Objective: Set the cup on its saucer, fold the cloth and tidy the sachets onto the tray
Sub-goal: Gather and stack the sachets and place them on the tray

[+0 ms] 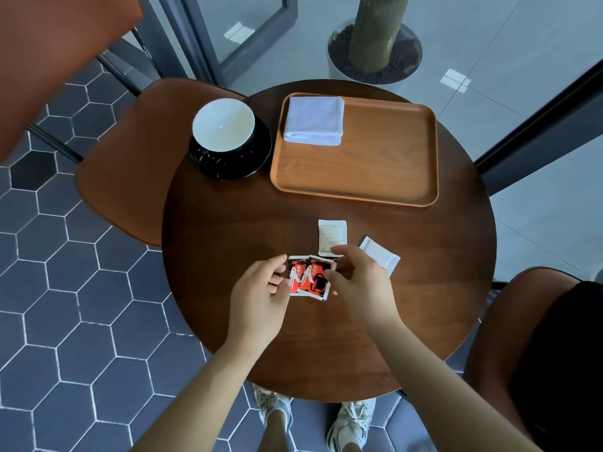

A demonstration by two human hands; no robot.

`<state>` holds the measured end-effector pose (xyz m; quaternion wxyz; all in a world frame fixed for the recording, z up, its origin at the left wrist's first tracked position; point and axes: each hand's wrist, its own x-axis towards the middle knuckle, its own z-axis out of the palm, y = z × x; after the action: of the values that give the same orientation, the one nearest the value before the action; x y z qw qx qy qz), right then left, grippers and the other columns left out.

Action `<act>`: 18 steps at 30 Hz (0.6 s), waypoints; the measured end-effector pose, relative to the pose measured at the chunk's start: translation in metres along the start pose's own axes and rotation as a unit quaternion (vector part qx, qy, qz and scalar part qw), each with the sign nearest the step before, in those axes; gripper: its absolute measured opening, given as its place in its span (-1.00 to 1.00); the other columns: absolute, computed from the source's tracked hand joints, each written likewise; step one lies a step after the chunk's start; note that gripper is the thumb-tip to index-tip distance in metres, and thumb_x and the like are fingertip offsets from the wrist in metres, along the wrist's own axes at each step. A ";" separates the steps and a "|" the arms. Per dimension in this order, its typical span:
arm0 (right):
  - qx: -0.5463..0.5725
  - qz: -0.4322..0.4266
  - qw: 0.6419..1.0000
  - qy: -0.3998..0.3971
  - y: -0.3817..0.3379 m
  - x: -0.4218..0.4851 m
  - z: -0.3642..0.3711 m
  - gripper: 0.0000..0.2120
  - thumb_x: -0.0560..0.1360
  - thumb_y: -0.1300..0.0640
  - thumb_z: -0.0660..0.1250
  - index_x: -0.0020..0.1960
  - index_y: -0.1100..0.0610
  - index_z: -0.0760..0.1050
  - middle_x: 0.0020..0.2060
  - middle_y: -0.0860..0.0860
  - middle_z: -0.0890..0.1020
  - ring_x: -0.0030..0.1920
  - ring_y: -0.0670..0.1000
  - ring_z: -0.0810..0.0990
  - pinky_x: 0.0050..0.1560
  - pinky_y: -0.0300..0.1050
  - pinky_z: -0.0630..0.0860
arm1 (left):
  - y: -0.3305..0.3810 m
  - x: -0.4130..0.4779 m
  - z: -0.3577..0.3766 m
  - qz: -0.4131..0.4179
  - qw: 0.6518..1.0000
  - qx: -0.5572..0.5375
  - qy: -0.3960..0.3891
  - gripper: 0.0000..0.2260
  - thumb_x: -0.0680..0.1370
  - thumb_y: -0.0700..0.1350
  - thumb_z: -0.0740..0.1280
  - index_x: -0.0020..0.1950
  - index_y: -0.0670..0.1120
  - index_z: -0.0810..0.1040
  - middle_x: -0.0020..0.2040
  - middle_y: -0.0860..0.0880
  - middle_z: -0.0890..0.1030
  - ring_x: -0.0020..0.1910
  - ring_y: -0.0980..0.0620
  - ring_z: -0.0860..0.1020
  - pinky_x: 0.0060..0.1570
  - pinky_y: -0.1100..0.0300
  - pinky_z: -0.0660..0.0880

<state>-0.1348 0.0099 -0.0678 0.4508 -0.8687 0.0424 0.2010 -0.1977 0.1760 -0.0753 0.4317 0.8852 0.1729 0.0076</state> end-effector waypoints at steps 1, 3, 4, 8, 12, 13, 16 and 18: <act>-0.042 -0.017 0.999 0.019 -0.001 -0.001 0.001 -0.69 0.52 0.18 0.41 0.24 0.00 0.53 -0.11 -0.12 0.67 -0.11 -0.07 0.66 -0.16 -0.26 0.49 | 0.001 -0.001 0.000 -0.015 1.000 -0.014 0.002 -0.64 0.53 -0.29 0.41 0.32 -0.09 0.58 0.06 0.04 0.63 -0.03 0.16 0.61 -0.06 0.43 0.53; -0.084 -0.049 0.993 0.066 0.001 -0.005 0.001 -0.69 0.51 0.19 0.42 0.24 0.07 0.56 -0.02 -0.05 0.68 -0.05 -0.03 0.65 -0.11 -0.22 0.50 | 0.003 -0.001 0.000 -0.040 0.999 -0.035 0.003 -0.65 0.55 -0.28 0.39 0.33 -0.08 0.57 0.08 0.05 0.63 -0.03 0.22 0.61 -0.05 0.43 0.52; -0.094 -0.055 0.991 0.078 0.002 -0.008 0.002 -0.72 0.50 0.19 0.43 0.20 0.09 0.58 -0.02 -0.03 0.68 -0.06 -0.01 0.65 -0.12 -0.20 0.50 | 0.003 -0.001 0.002 -0.050 0.998 -0.044 0.004 -0.65 0.55 -0.28 0.38 0.33 -0.07 0.57 0.08 0.06 0.63 -0.03 0.25 0.60 -0.06 0.46 0.51; -0.114 -0.062 0.990 0.054 0.001 -0.011 0.012 -0.79 0.46 0.17 0.47 0.09 0.09 0.61 -0.08 -0.03 0.60 -0.12 0.00 0.61 -0.18 -0.24 0.45 | 0.007 -0.002 0.008 -0.062 0.996 -0.061 0.003 -0.66 0.54 -0.27 0.37 0.31 -0.05 0.59 0.08 0.07 0.64 -0.03 0.25 0.60 -0.05 0.45 0.52; -0.124 -0.088 0.988 0.037 -0.006 -0.011 0.025 -0.73 0.45 0.23 0.46 0.15 0.13 0.63 0.02 0.02 0.60 -0.06 0.05 0.62 -0.09 -0.14 0.50 | 0.009 -0.004 0.011 -0.066 0.995 -0.071 0.004 -0.66 0.53 -0.27 0.38 0.29 -0.04 0.60 0.06 0.09 0.64 -0.03 0.23 0.62 -0.04 0.37 0.55; -0.127 -0.089 0.987 0.039 -0.007 -0.012 0.026 -0.73 0.45 0.24 0.45 0.15 0.13 0.63 0.02 0.02 0.60 -0.06 0.05 0.62 -0.11 -0.16 0.48 | 0.008 -0.004 0.011 -0.068 0.995 -0.073 0.003 -0.66 0.53 -0.27 0.38 0.29 -0.05 0.60 0.06 0.08 0.64 -0.02 0.22 0.62 -0.03 0.34 0.56; -0.121 -0.079 0.988 0.055 -0.006 -0.012 0.023 -0.77 0.44 0.21 0.47 0.10 0.12 0.63 0.00 0.00 0.59 -0.07 0.05 0.62 -0.10 -0.10 0.53 | 0.008 -0.004 0.011 -0.070 0.995 -0.073 -0.001 -0.67 0.53 -0.26 0.39 0.29 -0.06 0.60 0.09 0.05 0.65 -0.02 0.22 0.62 -0.03 0.36 0.56; -0.127 -0.059 0.988 0.058 -0.004 -0.012 0.020 -0.80 0.45 0.17 0.47 0.07 0.10 0.62 -0.03 -0.01 0.60 -0.07 0.04 0.62 -0.09 -0.06 0.54 | 0.009 -0.004 0.012 -0.071 0.995 -0.072 0.001 -0.67 0.54 -0.25 0.40 0.30 -0.06 0.60 0.09 0.05 0.64 -0.02 0.24 0.62 -0.04 0.40 0.54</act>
<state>-0.1508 0.0269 -0.0708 0.3446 -0.9301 -0.0089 0.1267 -0.1968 0.1607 -0.0758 0.4936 0.8375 0.2343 -0.0100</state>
